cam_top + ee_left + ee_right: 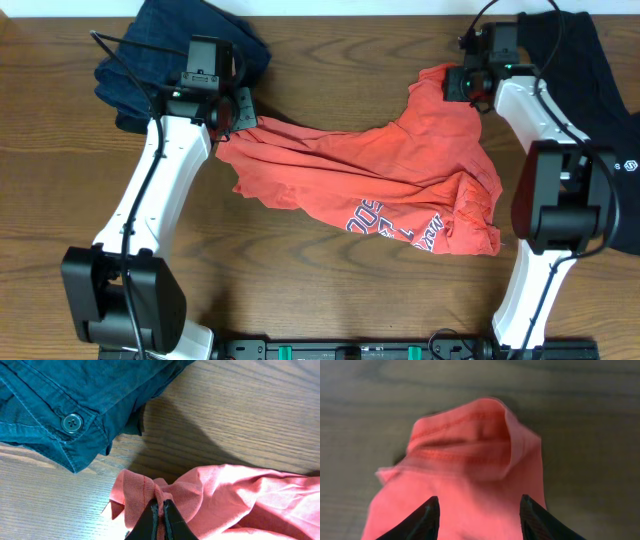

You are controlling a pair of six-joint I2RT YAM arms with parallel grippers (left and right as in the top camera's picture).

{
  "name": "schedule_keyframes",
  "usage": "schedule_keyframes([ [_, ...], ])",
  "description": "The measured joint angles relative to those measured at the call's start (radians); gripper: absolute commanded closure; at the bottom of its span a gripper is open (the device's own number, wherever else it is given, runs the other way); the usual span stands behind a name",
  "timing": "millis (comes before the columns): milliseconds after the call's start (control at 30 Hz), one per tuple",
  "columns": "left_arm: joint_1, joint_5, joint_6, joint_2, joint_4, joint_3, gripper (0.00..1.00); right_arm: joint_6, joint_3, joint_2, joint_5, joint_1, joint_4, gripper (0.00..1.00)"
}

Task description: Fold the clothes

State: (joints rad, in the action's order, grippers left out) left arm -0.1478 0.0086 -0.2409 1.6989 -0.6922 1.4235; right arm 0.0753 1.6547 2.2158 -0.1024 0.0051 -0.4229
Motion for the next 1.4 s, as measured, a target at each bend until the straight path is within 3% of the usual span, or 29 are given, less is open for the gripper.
schedule_keyframes([
  [133, 0.0, -0.008, 0.0, 0.024, 0.0, 0.0, 0.94, 0.054, 0.0, 0.042, 0.026, 0.0, 0.098, 0.54],
  [200, 0.0, -0.016, 0.0, 0.034, 0.002, 0.0, 0.94, 0.078, 0.0, 0.055, 0.033, 0.0, 0.126, 0.62],
  [367, 0.0, -0.043, 0.0, 0.042, 0.011, 0.0, 0.94, 0.14, 0.0, 0.09, 0.06, 0.0, 0.173, 0.98],
  [633, 0.0, -0.095, 0.0, 0.042, 0.09, 0.0, 0.94, 0.171, 0.001, 0.093, 0.077, 0.0, 0.179, 0.99],
  [833, 0.0, -0.168, 0.001, 0.042, 0.143, 0.0, 0.94, 0.171, 0.016, 0.06, 0.077, -0.014, 0.037, 0.99],
  [1233, 0.0, -0.203, 0.002, -0.066, 0.151, 0.0, 0.94, 0.15, 0.078, -0.427, 0.028, -0.172, -0.236, 0.99],
  [1400, 0.0, -0.207, 0.006, -0.097, 0.154, 0.0, 0.94, 0.124, 0.084, -0.483, 0.005, -0.193, -0.315, 0.99],
])
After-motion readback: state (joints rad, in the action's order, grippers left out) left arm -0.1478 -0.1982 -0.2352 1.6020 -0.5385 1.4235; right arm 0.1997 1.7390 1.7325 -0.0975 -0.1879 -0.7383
